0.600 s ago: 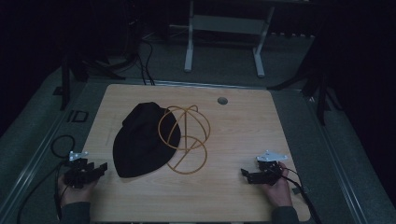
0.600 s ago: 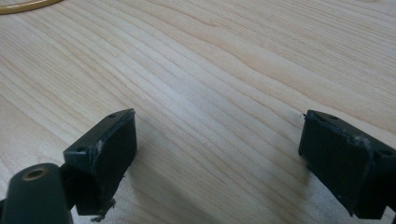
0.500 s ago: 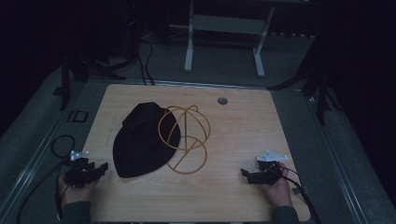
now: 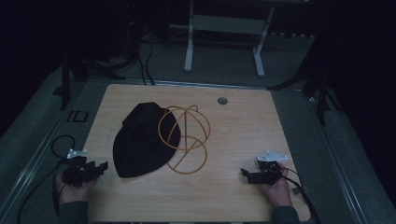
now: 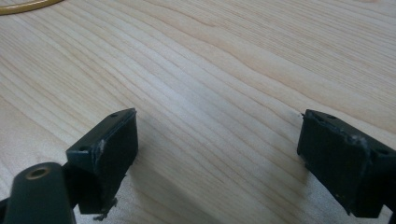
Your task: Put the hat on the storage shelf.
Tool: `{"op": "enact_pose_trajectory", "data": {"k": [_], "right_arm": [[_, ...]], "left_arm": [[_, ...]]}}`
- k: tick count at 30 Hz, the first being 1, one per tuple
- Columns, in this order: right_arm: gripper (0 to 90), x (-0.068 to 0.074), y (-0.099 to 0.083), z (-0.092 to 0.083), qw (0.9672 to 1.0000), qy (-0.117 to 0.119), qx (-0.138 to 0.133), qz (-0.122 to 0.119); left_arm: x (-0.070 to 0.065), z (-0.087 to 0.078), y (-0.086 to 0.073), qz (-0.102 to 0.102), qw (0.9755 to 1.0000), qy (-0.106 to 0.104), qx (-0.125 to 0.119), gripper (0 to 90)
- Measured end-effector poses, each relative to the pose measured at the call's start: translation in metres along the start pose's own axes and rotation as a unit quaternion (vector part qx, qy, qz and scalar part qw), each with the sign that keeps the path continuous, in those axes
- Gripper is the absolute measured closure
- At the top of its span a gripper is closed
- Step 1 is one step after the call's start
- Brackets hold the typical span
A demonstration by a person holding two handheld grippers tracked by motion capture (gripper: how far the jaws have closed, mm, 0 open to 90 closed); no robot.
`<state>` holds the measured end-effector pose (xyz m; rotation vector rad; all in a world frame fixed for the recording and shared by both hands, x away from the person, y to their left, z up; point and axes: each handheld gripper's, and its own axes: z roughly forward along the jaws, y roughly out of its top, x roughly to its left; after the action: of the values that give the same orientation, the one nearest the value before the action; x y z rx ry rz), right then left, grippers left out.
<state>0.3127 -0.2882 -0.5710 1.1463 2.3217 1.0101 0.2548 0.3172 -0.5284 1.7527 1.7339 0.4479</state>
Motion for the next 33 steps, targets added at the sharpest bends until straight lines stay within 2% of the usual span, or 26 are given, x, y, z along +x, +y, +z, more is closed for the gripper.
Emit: {"op": "enact_pose_trajectory", "data": {"k": [2,7,9,15,20,24,33], "right_arm": [[12.3,0.0,0.0,0.0,1.0,0.0,0.0,0.0],[13.5,0.0,0.0,0.0,1.0,-0.002,-0.001,0.003],[13.5,0.0,0.0,0.0,1.0,-0.003,0.0,0.004],[14.6,0.0,0.0,-0.001,0.9986,-0.037,-0.002,0.036],[14.7,0.001,0.0,0.0,0.9977,-0.05,-0.002,0.046],[14.7,0.002,0.001,0.0,0.9976,-0.05,-0.001,0.048],[14.7,0.002,0.001,0.0,0.9976,-0.05,-0.001,0.049]], "left_arm": [[0.002,-0.001,0.002,-0.003,0.9998,-0.019,0.007,46.3],[0.005,-0.007,0.008,0.012,0.9996,-0.02,0.018,46.7],[0.005,-0.01,0.011,0.019,0.9996,-0.013,0.018,46.7],[0.002,-0.016,0.019,0.036,0.9991,-0.003,0.024,44.7],[-0.004,-0.018,0.025,0.048,0.9985,-0.008,0.026,43.7],[-0.012,-0.02,0.03,0.076,0.9964,-0.02,0.033,42.3],[-0.022,-0.023,0.045,0.113,0.9914,-0.04,0.052,44.1]]}}
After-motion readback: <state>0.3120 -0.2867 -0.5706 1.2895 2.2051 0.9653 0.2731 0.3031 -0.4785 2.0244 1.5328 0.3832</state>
